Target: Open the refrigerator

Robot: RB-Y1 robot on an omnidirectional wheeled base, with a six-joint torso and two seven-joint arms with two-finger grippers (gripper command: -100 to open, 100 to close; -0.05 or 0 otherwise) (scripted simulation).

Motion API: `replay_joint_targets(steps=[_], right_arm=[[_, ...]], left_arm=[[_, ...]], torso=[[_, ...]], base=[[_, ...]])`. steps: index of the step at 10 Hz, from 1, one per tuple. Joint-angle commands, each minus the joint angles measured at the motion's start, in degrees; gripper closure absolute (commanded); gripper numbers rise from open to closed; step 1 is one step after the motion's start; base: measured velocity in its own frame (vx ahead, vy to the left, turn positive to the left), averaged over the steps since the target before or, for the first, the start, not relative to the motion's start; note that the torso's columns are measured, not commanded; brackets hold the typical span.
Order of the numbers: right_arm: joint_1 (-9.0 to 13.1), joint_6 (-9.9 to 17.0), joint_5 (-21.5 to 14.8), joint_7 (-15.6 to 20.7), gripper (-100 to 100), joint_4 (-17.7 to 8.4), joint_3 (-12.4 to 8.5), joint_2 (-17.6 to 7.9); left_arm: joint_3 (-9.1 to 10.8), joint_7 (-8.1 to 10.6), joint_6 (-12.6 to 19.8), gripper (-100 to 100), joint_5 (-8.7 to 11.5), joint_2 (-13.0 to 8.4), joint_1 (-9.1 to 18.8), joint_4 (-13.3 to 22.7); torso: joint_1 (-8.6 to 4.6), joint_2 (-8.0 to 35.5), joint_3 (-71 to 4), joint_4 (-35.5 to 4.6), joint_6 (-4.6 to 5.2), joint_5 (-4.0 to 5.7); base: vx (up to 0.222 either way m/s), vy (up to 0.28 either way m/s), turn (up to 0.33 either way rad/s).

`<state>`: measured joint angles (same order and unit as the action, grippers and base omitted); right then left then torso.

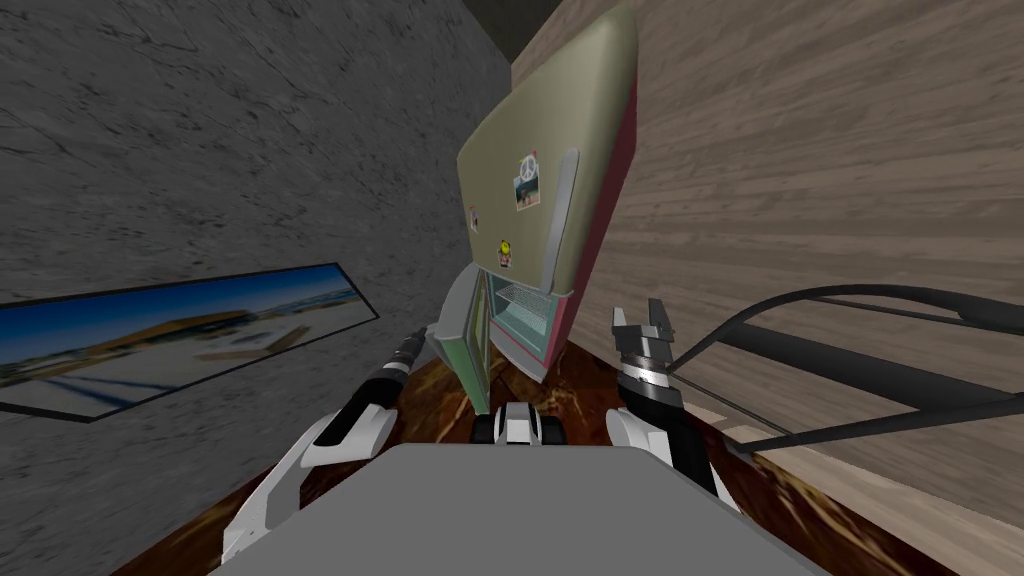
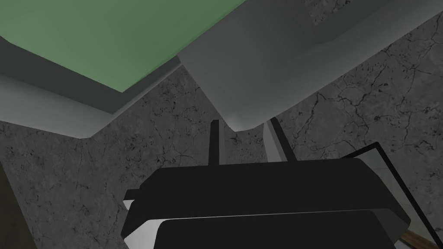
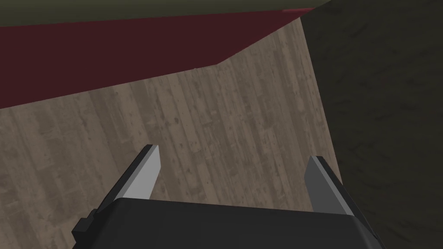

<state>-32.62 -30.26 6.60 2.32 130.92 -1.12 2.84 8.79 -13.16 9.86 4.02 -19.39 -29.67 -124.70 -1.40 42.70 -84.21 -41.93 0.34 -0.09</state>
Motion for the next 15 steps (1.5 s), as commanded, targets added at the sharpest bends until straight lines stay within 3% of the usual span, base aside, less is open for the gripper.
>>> replay_joint_targets(steps=[1, 3, 7, 12, 13, 15], right_arm=[[0.01, 0.0, 0.0, 0.0, 0, 0.0, -0.01, -0.01], [0.0, 0.0, 0.0, 0.0, 0, 0.0, 0.0, 0.0], [-0.01, 0.0, 0.0, 0.0, 0, 0.0, 0.01, 0.01], [0.0, 0.0, 0.0, 0.0, 0, 0.0, 0.01, 0.01], [0.0, 0.0, 0.0, 0.0, 0, 0.0, 0.01, 0.01], [0.0, 0.0, 0.0, 0.0, 0, 0.0, -0.01, -0.01]], left_arm=[[-2.14, 0.28, -0.24, 100, 0.71, -1.13, -0.51, 0.78], [-2.96, 0.42, -0.53, 100, 1.11, -2.18, -0.44, 0.92], [-2.96, 0.42, -0.53, 100, 1.11, -2.18, -0.44, 0.92], [-2.96, 0.42, -0.53, 100, 1.11, -2.18, -0.44, 0.92], [-2.24, 0.56, -1.3, 100, 1.33, -3.15, -0.31, 0.6], [-3.03, 0.68, -1.55, 100, 1.59, -3.72, -0.33, 0.81]], torso=[[0.27, 0.14, 0.09, 0.03, 0.26, -0.15], [-0.09, 0.01, 0.04, 0.1, 0.07, -0.09], [-0.32, 0.09, 0.08, 0.12, 0.13, -0.06], [0.11, 0.12, 0.1, 0.06, 0.3, -0.14], [0.05, 0.06, 0.05, 0.06, 0.28, -0.11], [0.34, 0.03, -0.02, -0.13, 0.39, -0.03]], base=[[-0.037, 0.203, -0.046], [-0.022, 0.126, -0.036], [-0.011, 0.081, -0.012], [-0.001, -0.003, -0.007], [-0.04, 0.134, -0.117], [-0.04, 0.232, -0.093]])
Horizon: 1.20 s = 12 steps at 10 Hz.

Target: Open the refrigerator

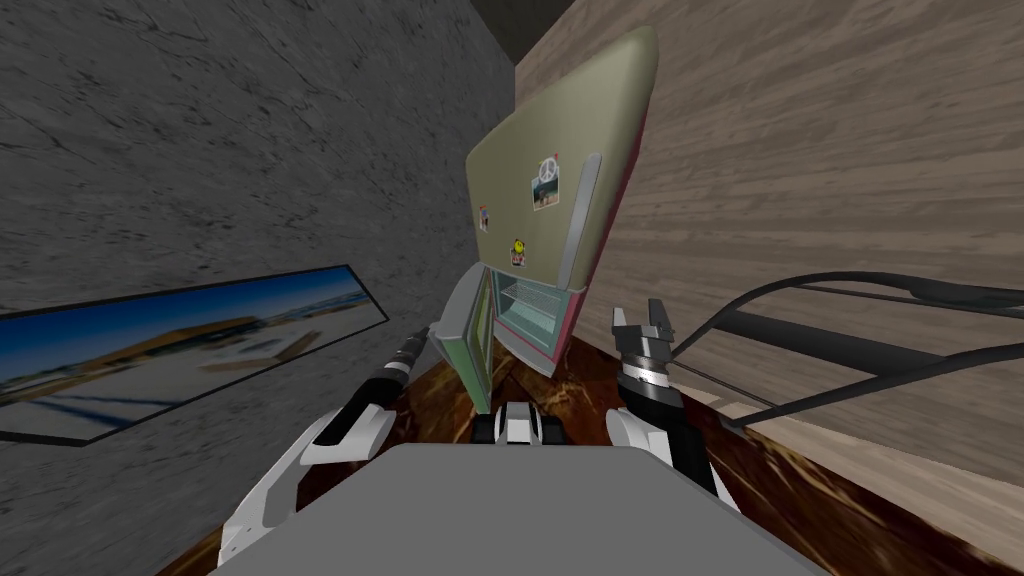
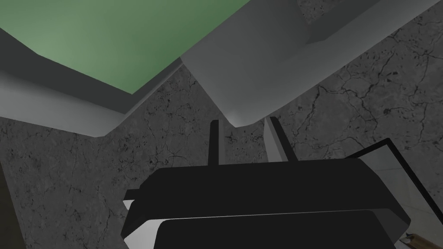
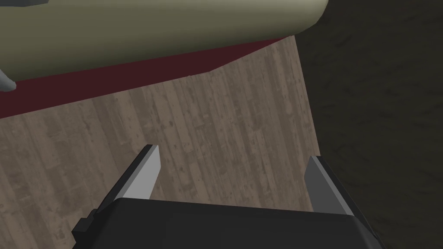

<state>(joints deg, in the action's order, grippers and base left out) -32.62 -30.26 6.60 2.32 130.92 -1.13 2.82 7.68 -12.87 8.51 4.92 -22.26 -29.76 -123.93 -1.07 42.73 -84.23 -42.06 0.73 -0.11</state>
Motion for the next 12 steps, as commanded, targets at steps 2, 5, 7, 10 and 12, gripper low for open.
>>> replay_joint_targets(steps=[2, 5, 7, 10, 12], right_arm=[[0.0, 0.0, 0.0, 0.0, 0, 0.0, 0.0, 0.0], [-0.01, 0.0, 0.0, 0.0, 0, 0.0, 0.02, 0.02], [-0.01, 0.0, 0.0, 0.0, 0, 0.0, 0.02, 0.03], [-0.01, 0.0, 0.0, 0.0, 0, 0.0, 0.02, 0.03], [-0.01, 0.0, 0.0, 0.0, 0, 0.0, 0.02, 0.03]], left_arm=[[-2.32, 0.45, -0.31, 100, 0.83, -1.14, -0.25, 0.15], [-2.71, 0.5, -0.44, 100, 0.96, -1.42, -0.26, 0.25], [-2.71, 0.5, -0.44, 100, 0.96, -1.42, -0.26, 0.25], [-2.71, 0.5, -0.44, 100, 0.96, -1.42, -0.26, 0.25], [-2.71, 0.5, -0.44, 100, 0.96, -1.42, -0.26, 0.25]], torso=[[-0.11, -0.08, -0.05, 0.0, -0.24, 0.08], [-0.39, -0.05, -0.01, 0.1, -0.2, 0.08], [-0.28, -0.04, 0.01, 0.14, -0.17, 0.0], [-0.18, -0.02, 0.01, 0.08, -0.15, 0.02], [-0.07, -0.15, -0.08, 0.08, -0.18, 0.02]], base=[[-0.021, 0.176, -0.045], [-0.007, 0.033, -0.023], [0.002, -0.012, 0.007], [0.0, 0.0, 0.0], [0.0, 0.0, 0.0]])
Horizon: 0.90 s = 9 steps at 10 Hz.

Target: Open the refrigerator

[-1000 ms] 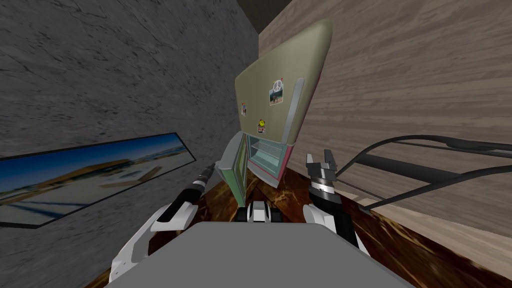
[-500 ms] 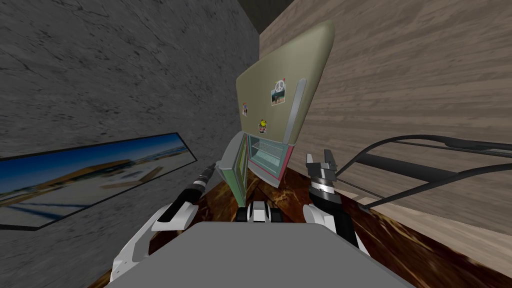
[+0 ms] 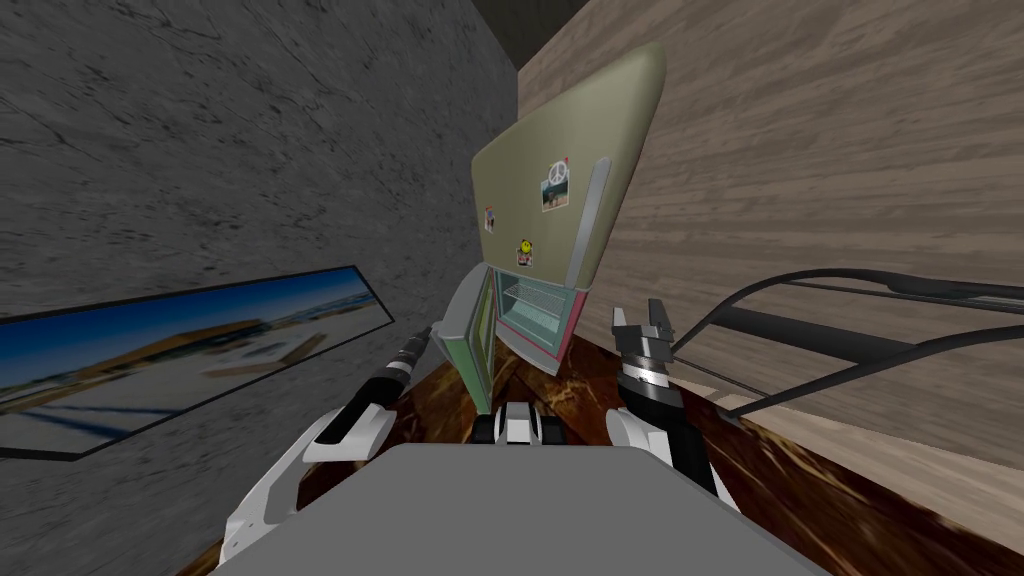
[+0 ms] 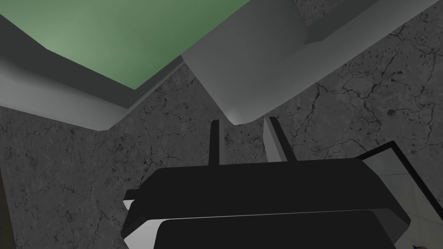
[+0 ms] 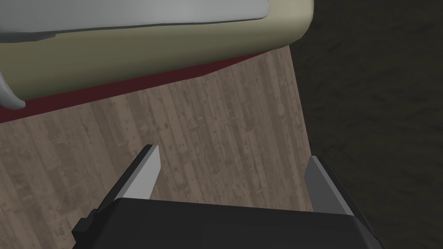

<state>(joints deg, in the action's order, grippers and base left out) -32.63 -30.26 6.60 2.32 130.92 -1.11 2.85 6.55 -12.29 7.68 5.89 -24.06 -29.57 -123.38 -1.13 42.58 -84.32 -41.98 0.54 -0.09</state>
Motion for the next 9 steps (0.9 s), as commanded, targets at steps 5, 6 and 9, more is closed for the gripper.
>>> replay_joint_targets(steps=[5, 6, 9], right_arm=[[0.0, 0.0, 0.0, 0.0, 0, 0.0, 0.0, 0.0], [0.0, 0.0, 0.0, 0.0, 0, 0.0, 0.0, 0.0], [0.0, 0.0, 0.0, 0.0, 0, 0.0, 0.0, 0.0]], left_arm=[[-1.88, 0.41, 0.04, 100, 0.63, -0.8, -0.28, 0.54], [-2.08, 0.46, 0.06, 100, 0.71, -0.89, -0.31, 0.6], [-2.08, 0.46, 0.06, 100, 0.71, -0.89, -0.31, 0.6]], torso=[[-0.15, -0.07, -0.04, 0.07, -0.08, -0.01], [-0.16, -0.04, 0.0, 0.09, 0.01, -0.04], [-0.04, -0.03, 0.01, 0.09, 0.07, -0.08]], base=[[-0.017, 0.079, -0.053], [-0.004, 0.003, -0.015], [0.001, 0.007, -0.002]])
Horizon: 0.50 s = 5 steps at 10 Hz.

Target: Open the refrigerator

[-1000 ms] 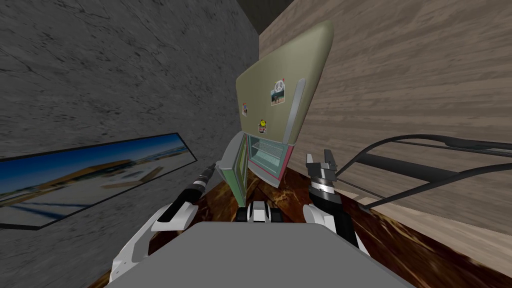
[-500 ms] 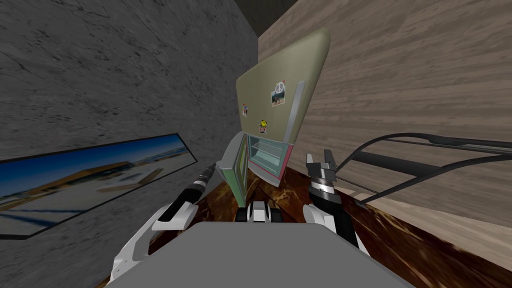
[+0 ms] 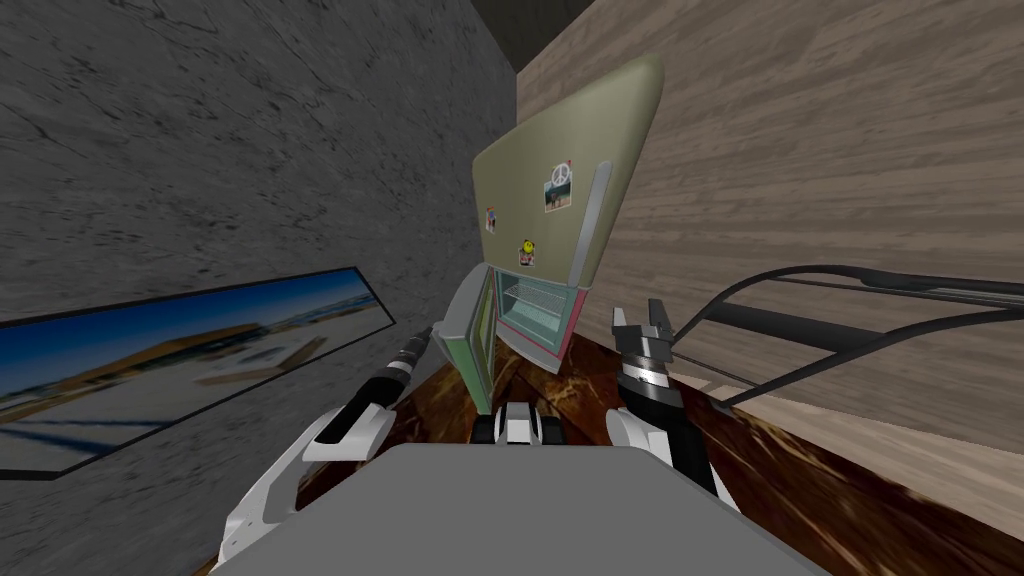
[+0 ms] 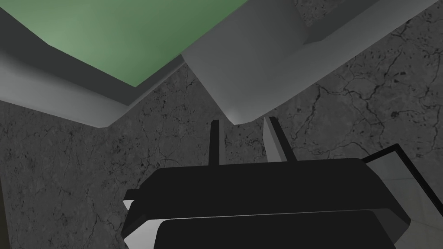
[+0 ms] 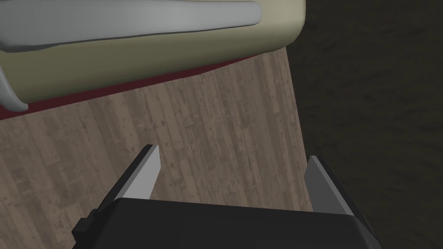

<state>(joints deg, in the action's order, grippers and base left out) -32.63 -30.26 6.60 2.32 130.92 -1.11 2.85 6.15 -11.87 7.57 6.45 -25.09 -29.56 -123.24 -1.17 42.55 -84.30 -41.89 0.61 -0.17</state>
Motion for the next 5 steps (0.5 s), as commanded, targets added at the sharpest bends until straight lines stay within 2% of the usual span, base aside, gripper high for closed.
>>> replay_joint_targets(steps=[1, 2, 3, 4, 5], right_arm=[[0.0, 0.0, 0.0, 0.0, 0, 0.0, 0.0, 0.0], [0.0, 0.0, 0.0, 0.0, 0, 0.0, 0.01, 0.0], [0.0, 0.0, 0.0, 0.0, 0, 0.0, -0.02, -0.02], [0.0, 0.0, 0.0, 0.0, 0, 0.0, -0.02, -0.03], [0.0, 0.0, 0.0, 0.0, 0, 0.0, -0.03, -0.04]], left_arm=[[-0.58, -0.05, 0.09, 100, -0.05, 0.14, 0.41, 0.46], [-1.57, 0.0, -0.22, 100, 0.2, -0.68, 0.35, 0.41], [-1.57, 0.0, -0.22, 100, 0.2, -0.68, 0.35, 0.41], [-2.46, 0.07, -0.57, 100, 0.47, -1.51, 0.29, 0.26], [-2.46, 0.07, -0.57, 100, 0.47, -1.51, 0.29, 0.26]], torso=[[0.32, -0.23, -0.16, -0.05, -0.1, 0.03], [0.79, -0.37, -0.31, -0.23, -0.38, 0.13], [1.52, -0.41, -0.37, -0.31, -0.34, 0.02], [1.41, -0.31, -0.28, -0.32, -0.37, -0.02], [1.2, -0.25, -0.24, -0.28, -0.27, 0.01]], base=[[0.0, 0.0, 0.0], [-0.003, 0.169, -0.072], [-0.03, 0.227, -0.062], [-0.036, 0.291, -0.109], [-0.021, 0.26, -0.055]])
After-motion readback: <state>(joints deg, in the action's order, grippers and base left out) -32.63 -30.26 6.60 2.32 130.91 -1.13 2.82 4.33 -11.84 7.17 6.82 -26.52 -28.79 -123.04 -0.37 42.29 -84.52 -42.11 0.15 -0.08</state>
